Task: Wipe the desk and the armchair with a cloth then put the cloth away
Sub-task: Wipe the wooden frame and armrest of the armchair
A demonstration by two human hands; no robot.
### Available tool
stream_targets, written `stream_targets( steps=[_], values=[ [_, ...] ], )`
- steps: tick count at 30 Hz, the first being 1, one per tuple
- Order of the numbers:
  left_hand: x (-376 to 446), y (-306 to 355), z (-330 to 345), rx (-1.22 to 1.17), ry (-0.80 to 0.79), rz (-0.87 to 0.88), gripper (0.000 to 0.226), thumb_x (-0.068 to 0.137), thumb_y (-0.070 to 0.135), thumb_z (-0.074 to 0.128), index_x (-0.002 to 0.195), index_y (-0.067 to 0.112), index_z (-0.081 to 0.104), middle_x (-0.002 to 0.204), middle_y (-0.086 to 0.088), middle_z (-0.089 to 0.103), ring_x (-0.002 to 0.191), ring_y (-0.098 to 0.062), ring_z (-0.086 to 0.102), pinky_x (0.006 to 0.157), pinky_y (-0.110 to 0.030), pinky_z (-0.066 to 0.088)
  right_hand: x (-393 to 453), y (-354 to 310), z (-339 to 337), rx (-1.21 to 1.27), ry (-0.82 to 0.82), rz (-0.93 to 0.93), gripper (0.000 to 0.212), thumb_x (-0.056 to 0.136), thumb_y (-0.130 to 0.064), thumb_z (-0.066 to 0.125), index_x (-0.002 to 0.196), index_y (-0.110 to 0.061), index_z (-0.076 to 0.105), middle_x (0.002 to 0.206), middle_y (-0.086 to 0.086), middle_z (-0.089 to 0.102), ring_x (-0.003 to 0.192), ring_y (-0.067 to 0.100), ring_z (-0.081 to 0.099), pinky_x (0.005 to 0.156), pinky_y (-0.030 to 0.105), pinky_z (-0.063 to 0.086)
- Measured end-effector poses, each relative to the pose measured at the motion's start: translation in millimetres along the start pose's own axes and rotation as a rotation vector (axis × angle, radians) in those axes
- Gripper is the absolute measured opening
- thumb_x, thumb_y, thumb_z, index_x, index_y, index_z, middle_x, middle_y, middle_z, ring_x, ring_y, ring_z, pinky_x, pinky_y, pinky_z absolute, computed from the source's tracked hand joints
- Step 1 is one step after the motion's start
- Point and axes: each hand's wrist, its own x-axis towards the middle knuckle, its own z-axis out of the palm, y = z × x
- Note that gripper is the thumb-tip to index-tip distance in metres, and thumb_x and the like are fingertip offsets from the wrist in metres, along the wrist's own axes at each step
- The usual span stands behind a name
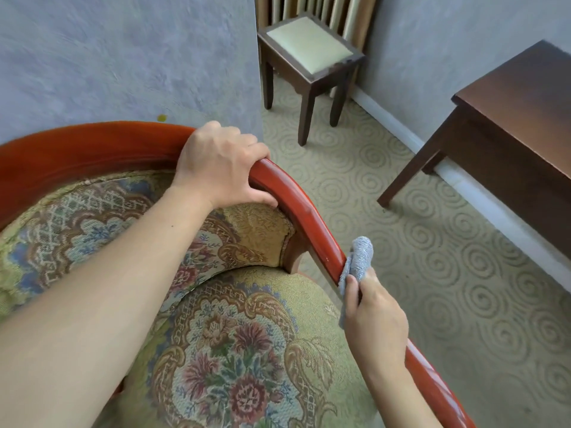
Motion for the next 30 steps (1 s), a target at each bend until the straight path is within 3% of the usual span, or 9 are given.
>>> stream_targets(
  steps=[3,6,9,12,15,22,25,27,30],
  values=[
    [-1,1,1,0.001,0.013,-0.009,0.082,0.062,0.094,0.05,0.098,0.023,0.071,0.085,-0.001,0.07,0.076,-0.027,0.063,0.07,-0.037,0.039,13,-42,10,0.086,0.045,0.013,0.043,0.104,-0.03,0.035,0.125,0.0,0.058,0.135,0.014,0.06,0.123,0.031,0.056,0.101,0.04,0.042],
    [-2,1,3,0.01,0.033,0.004,0.08,0.063,0.09,0.053,0.096,0.02,0.071,0.085,-0.004,0.07,0.077,-0.029,0.064,0.07,-0.039,0.04,39,-98,18,0.258,0.137,-0.05,0.046,0.105,-0.026,0.038,0.142,0.0,0.046,0.149,0.016,0.047,0.141,0.028,0.04,0.117,0.039,0.028],
    [-3,1,6,0.011,0.062,0.015,0.074,0.067,0.085,0.058,0.095,0.018,0.07,0.085,-0.007,0.07,0.077,-0.032,0.064,0.07,-0.04,0.04,62,-134,19,0.378,0.227,-0.111,0.048,0.105,-0.025,0.041,0.145,0.0,0.043,0.147,0.017,0.049,0.138,0.029,0.044,0.115,0.039,0.031],
    [-3,0,9,0.023,0.064,0.028,0.074,0.069,0.086,0.058,0.097,0.018,0.069,0.086,-0.008,0.07,0.077,-0.033,0.064,0.069,-0.041,0.04,58,-124,23,0.321,0.308,-0.214,0.047,0.102,-0.024,0.048,0.14,0.004,0.047,0.138,0.02,0.056,0.127,0.034,0.054,0.107,0.042,0.042],
    [-3,0,9,0.023,0.049,0.035,0.078,0.067,0.088,0.058,0.101,0.019,0.069,0.089,-0.008,0.07,0.079,-0.034,0.064,0.07,-0.042,0.04,26,-74,31,0.157,0.329,-0.226,0.045,0.099,-0.02,0.054,0.134,0.009,0.053,0.132,0.026,0.059,0.121,0.037,0.06,0.101,0.046,0.05],
    [-2,2,4,-0.015,0.064,0.066,0.08,0.069,0.092,0.049,0.106,0.025,0.072,0.094,-0.006,0.073,0.085,-0.033,0.066,0.073,-0.041,0.041,-54,49,22,-0.205,0.387,-0.153,0.044,0.098,-0.026,0.045,0.124,0.005,0.063,0.128,0.02,0.064,0.119,0.033,0.063,0.1,0.047,0.05],
    [0,2,2,-0.014,0.035,0.053,0.08,0.066,0.093,0.05,0.104,0.027,0.072,0.093,-0.005,0.073,0.086,-0.031,0.066,0.074,-0.041,0.043,-54,39,23,-0.185,0.403,-0.012,0.042,0.096,-0.023,0.05,0.123,0.007,0.064,0.126,0.023,0.065,0.117,0.037,0.063,0.1,0.05,0.05],
    [1,8,1,-0.005,0.017,0.053,0.08,0.062,0.093,0.051,0.104,0.028,0.071,0.095,-0.002,0.073,0.088,-0.029,0.067,0.077,-0.041,0.043,-44,9,29,-0.147,0.387,0.063,0.04,0.092,-0.016,0.063,0.123,0.008,0.063,0.125,0.026,0.064,0.117,0.039,0.063,0.1,0.053,0.05],
    [6,24,3,0.015,-0.016,0.077,0.081,0.059,0.095,0.048,0.103,0.03,0.069,0.098,0.001,0.073,0.091,-0.026,0.066,0.083,-0.041,0.04,-16,-49,38,-0.005,0.326,0.025,0.049,0.093,-0.016,0.064,0.135,0.006,0.053,0.139,0.024,0.054,0.131,0.038,0.051,0.11,0.052,0.04]
  ],
)
